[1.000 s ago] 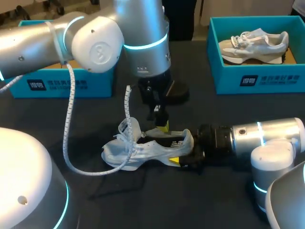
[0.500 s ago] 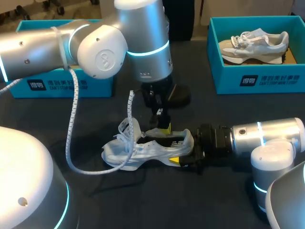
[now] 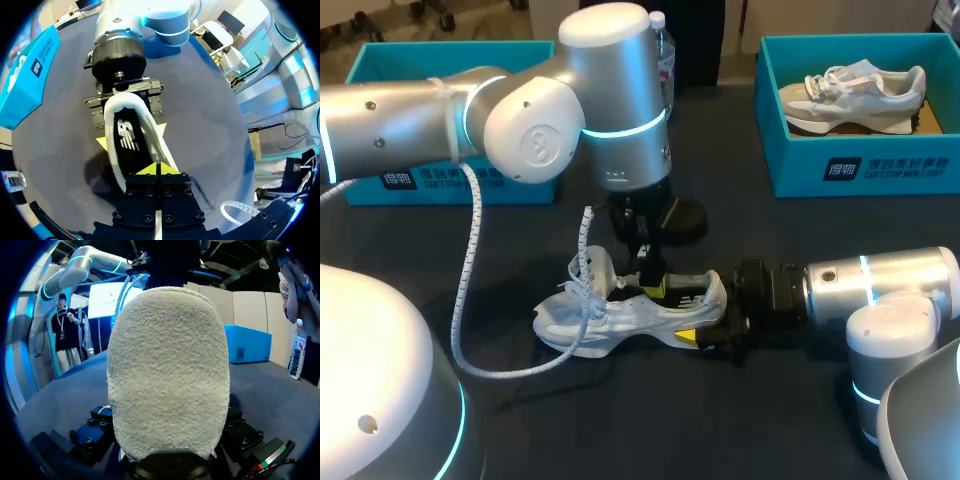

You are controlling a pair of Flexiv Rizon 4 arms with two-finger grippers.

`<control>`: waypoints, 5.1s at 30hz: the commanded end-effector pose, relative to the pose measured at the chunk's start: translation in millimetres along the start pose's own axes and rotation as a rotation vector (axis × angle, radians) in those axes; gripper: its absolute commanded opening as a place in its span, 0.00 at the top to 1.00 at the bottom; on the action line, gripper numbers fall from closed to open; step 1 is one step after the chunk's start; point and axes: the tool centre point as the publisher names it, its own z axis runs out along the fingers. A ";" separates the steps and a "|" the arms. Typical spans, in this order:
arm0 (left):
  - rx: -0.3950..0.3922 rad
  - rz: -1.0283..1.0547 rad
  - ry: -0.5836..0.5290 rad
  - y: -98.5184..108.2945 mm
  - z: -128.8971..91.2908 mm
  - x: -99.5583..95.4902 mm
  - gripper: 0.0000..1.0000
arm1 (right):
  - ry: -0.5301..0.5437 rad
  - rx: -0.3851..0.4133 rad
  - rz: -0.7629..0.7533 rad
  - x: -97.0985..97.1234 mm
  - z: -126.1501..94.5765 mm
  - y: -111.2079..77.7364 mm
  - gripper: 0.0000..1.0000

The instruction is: Take the shoe out of the shoebox, open the shoe tongue, remove and reinsert the insole, then place the shoe into the shoebox

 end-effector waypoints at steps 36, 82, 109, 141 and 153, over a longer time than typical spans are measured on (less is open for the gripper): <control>-0.033 0.032 0.047 17.5 31.1 -1.8 1.00 | 0.000 0.004 0.000 -0.1 0.0 1.2 1.00; -0.152 -0.091 -0.282 44.5 85.7 -33.6 0.85 | 0.000 0.004 0.000 -0.1 0.0 1.2 1.00; 0.232 -0.119 -0.133 40.7 3.3 -15.1 1.00 | 0.000 0.004 0.000 -0.1 0.0 1.2 1.00; 0.457 -0.200 -0.182 17.5 -15.4 -4.7 1.00 | 0.000 0.004 0.000 -0.1 0.0 1.2 1.00; 0.465 -0.204 -0.254 1.3 -19.7 -7.3 1.00 | 0.000 0.004 0.000 -0.1 0.0 1.2 1.00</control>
